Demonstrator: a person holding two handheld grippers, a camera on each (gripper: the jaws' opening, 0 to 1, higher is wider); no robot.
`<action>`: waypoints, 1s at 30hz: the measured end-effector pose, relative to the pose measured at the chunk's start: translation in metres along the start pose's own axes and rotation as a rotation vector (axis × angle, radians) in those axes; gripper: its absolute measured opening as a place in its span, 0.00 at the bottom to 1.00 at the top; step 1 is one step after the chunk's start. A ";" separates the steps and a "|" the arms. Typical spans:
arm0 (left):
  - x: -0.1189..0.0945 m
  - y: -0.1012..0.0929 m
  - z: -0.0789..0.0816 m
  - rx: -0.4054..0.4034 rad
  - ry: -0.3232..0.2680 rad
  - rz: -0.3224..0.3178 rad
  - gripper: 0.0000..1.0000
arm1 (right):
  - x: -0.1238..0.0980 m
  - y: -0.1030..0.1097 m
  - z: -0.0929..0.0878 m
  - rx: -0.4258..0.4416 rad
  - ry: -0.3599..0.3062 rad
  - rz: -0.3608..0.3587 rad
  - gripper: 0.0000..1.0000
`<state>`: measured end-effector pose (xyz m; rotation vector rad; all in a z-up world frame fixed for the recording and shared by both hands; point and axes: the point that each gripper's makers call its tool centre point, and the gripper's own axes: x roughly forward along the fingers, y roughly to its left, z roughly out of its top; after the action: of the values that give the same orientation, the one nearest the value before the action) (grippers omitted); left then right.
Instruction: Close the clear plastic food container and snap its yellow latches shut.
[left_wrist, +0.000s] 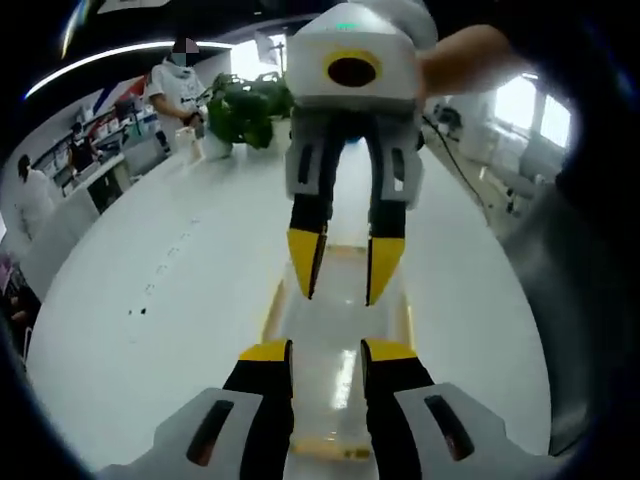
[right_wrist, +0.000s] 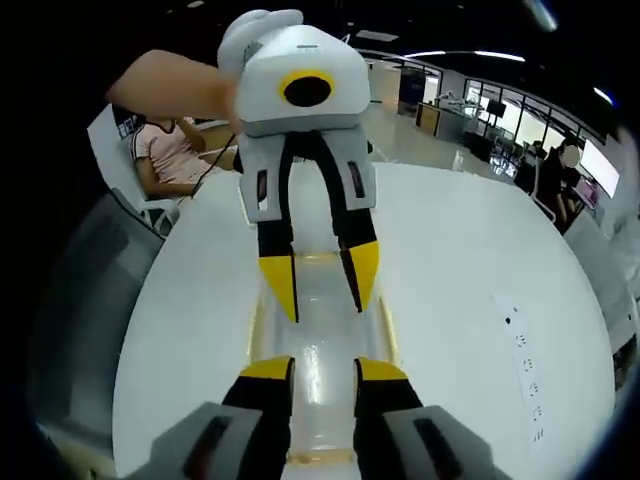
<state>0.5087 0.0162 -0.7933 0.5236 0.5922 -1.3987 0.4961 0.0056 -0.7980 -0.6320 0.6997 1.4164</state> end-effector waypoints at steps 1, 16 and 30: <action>0.001 0.000 0.000 -0.003 -0.002 0.000 0.24 | 0.001 -0.001 0.000 -0.001 -0.002 0.000 0.21; 0.012 -0.018 0.007 0.035 -0.015 -0.033 0.28 | 0.009 -0.011 0.009 -0.020 -0.003 -0.006 0.30; 0.010 -0.035 0.009 -0.042 -0.078 -0.056 0.33 | 0.014 -0.016 0.010 -0.027 0.048 0.045 0.50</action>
<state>0.4754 -0.0008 -0.7930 0.4196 0.5755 -1.4505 0.5134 0.0212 -0.8025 -0.6768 0.7377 1.4579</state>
